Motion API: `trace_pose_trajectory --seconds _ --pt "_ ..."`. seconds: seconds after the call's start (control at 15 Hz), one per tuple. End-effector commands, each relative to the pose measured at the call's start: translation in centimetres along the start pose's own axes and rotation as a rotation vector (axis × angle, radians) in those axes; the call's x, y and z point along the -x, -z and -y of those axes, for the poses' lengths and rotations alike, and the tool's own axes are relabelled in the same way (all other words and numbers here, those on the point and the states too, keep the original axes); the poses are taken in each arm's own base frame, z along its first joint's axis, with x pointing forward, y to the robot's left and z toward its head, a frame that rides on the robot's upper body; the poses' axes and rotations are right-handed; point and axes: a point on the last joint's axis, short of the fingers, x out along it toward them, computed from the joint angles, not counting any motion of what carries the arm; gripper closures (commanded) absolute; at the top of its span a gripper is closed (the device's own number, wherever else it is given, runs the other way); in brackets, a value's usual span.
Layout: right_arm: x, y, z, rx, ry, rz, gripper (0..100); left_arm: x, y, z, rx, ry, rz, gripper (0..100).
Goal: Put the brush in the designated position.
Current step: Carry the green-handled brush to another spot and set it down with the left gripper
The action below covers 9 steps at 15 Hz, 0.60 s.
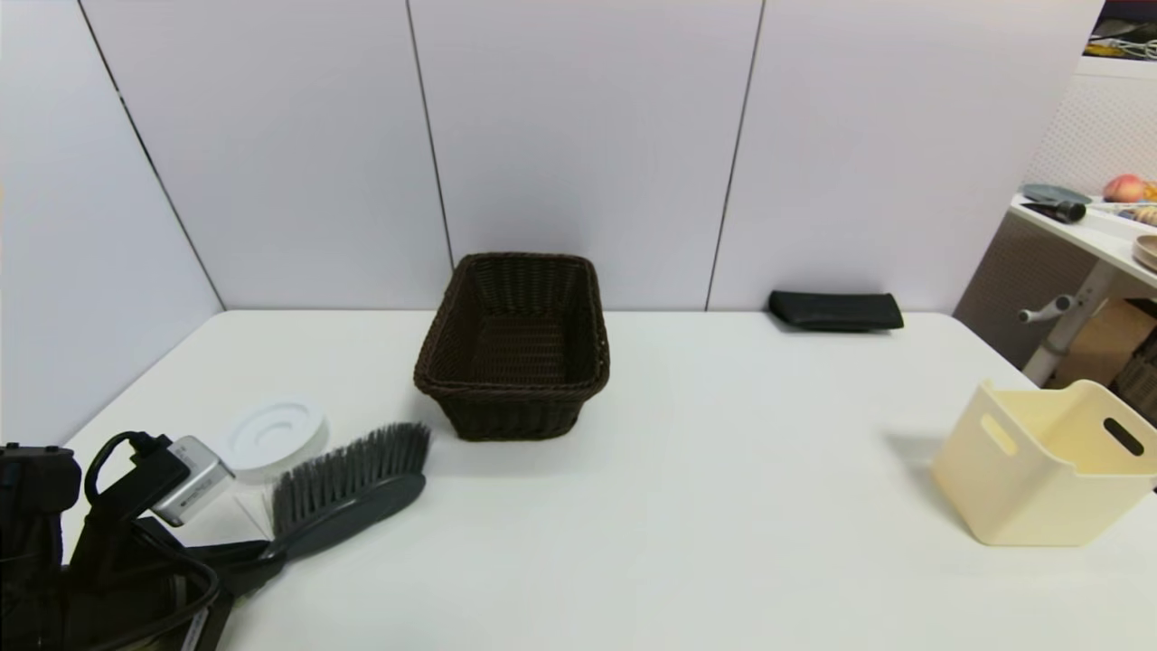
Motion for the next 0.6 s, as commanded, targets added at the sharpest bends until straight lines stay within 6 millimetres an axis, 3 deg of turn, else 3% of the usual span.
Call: trace_pose_trajectory --seconds 0.07,0.27,0.6 --pt "0.0 0.0 0.0 0.001 -0.001 -0.003 0 0.2 -0.5 0.9 -0.043 0.213 0.100 100" --pt "0.0 0.0 0.0 0.001 -0.001 -0.003 0 0.1 -1.8 1.5 -0.111 0.257 0.136 100" --pt "0.0 0.0 0.0 0.001 -0.001 -0.003 0 -0.8 -6.0 3.1 -0.224 0.373 0.208 100"
